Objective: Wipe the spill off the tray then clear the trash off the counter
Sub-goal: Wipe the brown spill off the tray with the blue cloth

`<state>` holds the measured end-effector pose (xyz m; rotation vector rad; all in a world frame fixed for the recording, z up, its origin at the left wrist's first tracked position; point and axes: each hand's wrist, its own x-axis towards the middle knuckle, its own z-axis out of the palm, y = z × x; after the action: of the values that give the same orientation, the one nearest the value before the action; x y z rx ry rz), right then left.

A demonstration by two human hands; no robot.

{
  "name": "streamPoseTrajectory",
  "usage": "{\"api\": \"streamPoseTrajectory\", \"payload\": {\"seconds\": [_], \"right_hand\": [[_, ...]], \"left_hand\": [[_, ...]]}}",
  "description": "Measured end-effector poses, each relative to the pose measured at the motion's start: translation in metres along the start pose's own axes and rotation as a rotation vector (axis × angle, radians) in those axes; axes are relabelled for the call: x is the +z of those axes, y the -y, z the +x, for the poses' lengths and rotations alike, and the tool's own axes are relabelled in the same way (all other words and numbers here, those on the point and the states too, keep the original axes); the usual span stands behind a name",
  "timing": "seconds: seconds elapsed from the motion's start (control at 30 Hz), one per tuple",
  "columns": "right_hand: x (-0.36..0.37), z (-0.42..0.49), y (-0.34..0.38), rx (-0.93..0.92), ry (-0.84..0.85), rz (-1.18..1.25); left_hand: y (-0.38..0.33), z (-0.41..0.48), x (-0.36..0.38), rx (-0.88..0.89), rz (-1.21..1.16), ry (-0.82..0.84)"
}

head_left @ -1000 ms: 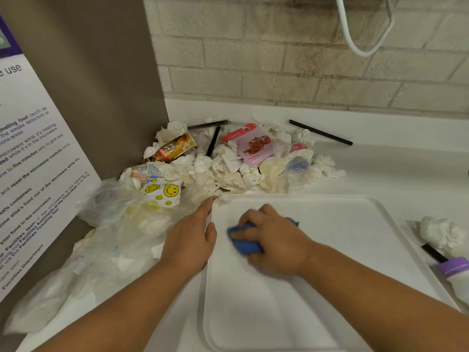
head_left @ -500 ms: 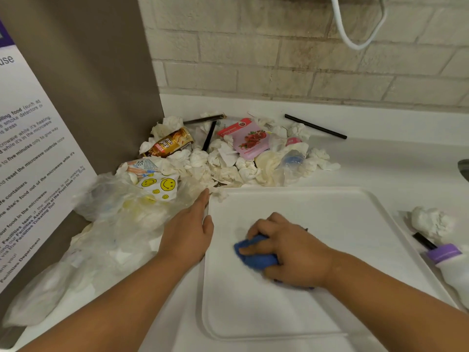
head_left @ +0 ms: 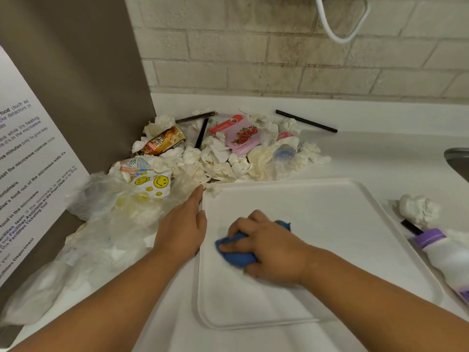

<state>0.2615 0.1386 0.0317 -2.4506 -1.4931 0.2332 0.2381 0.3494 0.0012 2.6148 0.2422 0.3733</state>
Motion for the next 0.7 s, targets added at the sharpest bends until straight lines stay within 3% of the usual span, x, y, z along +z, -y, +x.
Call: {"api": "streamPoseTrajectory", "payload": {"seconds": [0.13, 0.27, 0.37, 0.43, 0.53, 0.63, 0.7], "right_hand": [[-0.005, -0.017, 0.017, -0.096, 0.165, 0.185], [-0.018, -0.039, 0.007, -0.025, 0.282, 0.298], [-0.018, -0.033, 0.016, -0.012, 0.209, 0.256], [-0.007, -0.023, 0.032, -0.128, 0.131, 0.146], [0.001, -0.025, 0.047, -0.199, 0.143, 0.102], [-0.014, -0.044, 0.033, -0.129, 0.252, 0.187], [-0.029, -0.061, 0.013, 0.021, 0.372, 0.267]], "left_hand": [[0.003, 0.000, 0.000, 0.008, -0.002, 0.005], [0.001, 0.000, 0.000, -0.004, -0.003, 0.005], [0.001, 0.001, 0.000, -0.017, 0.006, 0.009], [0.001, 0.001, 0.000, -0.015, 0.011, 0.014], [0.000, 0.000, -0.001, -0.005, 0.010, 0.024], [0.000, 0.000, -0.003, -0.011, 0.012, 0.021], [-0.001, 0.000, -0.003, -0.017, 0.016, 0.021]]}}
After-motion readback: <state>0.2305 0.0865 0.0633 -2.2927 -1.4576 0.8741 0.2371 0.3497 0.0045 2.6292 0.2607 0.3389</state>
